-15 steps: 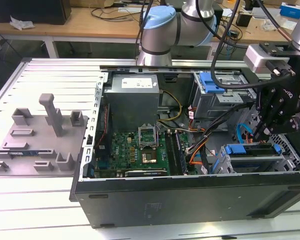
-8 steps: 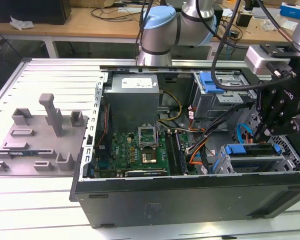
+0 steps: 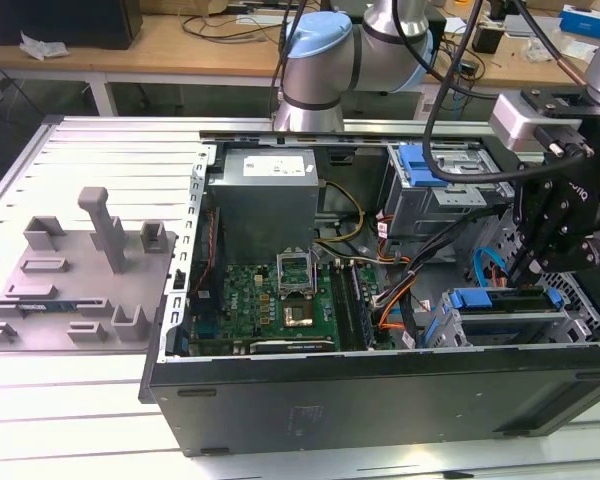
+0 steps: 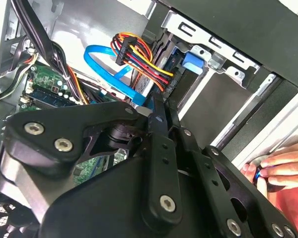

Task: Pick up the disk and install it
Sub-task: 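Insert the second disk wire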

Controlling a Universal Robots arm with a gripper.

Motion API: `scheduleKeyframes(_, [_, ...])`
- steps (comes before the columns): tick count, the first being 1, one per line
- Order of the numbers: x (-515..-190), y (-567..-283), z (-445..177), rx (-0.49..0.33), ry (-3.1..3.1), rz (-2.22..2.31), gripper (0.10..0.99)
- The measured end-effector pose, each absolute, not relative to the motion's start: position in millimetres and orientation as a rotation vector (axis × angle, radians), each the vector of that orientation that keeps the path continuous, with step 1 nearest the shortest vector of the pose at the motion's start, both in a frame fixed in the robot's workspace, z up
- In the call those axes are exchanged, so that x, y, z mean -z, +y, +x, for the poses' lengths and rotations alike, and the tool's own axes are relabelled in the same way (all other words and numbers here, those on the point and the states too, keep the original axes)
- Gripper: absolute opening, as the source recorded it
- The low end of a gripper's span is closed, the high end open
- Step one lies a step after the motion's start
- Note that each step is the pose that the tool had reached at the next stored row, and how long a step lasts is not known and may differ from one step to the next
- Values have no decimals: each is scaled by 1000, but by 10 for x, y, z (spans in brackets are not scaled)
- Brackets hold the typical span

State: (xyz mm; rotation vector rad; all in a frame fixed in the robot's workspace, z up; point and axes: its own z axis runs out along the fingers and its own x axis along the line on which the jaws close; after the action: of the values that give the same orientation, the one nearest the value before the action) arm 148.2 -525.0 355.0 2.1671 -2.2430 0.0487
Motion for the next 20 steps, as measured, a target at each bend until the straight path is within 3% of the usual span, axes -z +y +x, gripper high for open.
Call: scheduleKeyframes(20, [-3516,-5267,1493,-49,-2243,2167,161])
